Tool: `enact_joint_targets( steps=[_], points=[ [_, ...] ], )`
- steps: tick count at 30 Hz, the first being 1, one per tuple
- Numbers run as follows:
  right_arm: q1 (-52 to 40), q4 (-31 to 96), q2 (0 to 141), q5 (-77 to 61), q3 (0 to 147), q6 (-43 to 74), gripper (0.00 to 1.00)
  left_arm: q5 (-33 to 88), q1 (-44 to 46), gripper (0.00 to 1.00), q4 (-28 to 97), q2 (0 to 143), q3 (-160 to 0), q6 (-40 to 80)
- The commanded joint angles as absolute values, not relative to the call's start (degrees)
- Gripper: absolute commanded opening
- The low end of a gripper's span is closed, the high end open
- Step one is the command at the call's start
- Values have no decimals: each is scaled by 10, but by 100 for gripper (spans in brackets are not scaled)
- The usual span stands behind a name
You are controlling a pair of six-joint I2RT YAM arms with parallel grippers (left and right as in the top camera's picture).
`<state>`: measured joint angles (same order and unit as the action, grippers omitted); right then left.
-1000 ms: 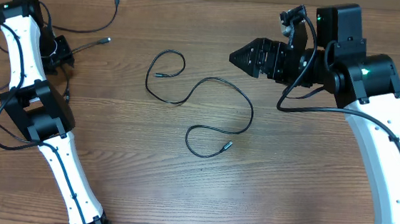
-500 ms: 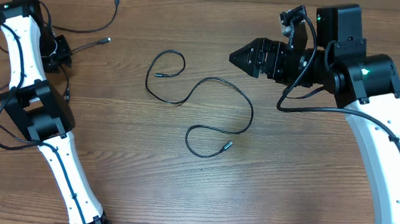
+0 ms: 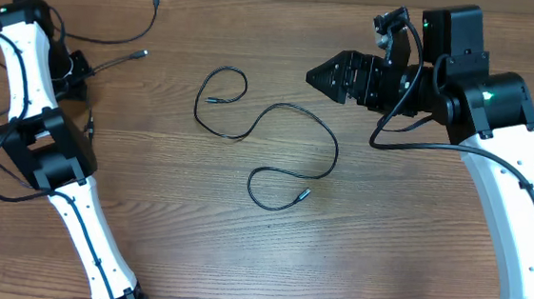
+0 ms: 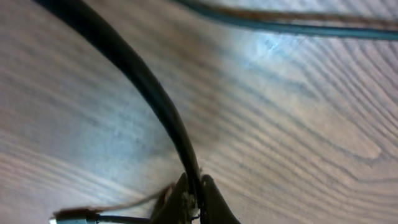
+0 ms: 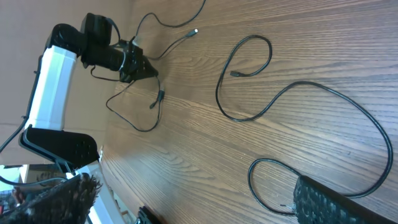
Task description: Untangle cables
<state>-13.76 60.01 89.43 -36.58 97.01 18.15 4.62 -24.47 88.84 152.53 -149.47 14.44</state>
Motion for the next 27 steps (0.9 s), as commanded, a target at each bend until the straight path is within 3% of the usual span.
enact_joint_targets(
  steps=[1, 10, 19, 27],
  points=[
    [-138, 599, 894, -361, 975, 178, 100, 113, -272, 4, 909, 1504, -1545, 185],
    [-138, 606, 894, -361, 975, 178, 100, 196, -317, 4, 968, 1500, -1619, 248],
    [-138, 607, 894, -361, 975, 178, 100, 385, -317, 4, 968, 1500, -1618, 256],
    [-138, 609, 894, -361, 975, 178, 100, 322, -282, 4, 968, 1500, -1616, 265]
  ],
)
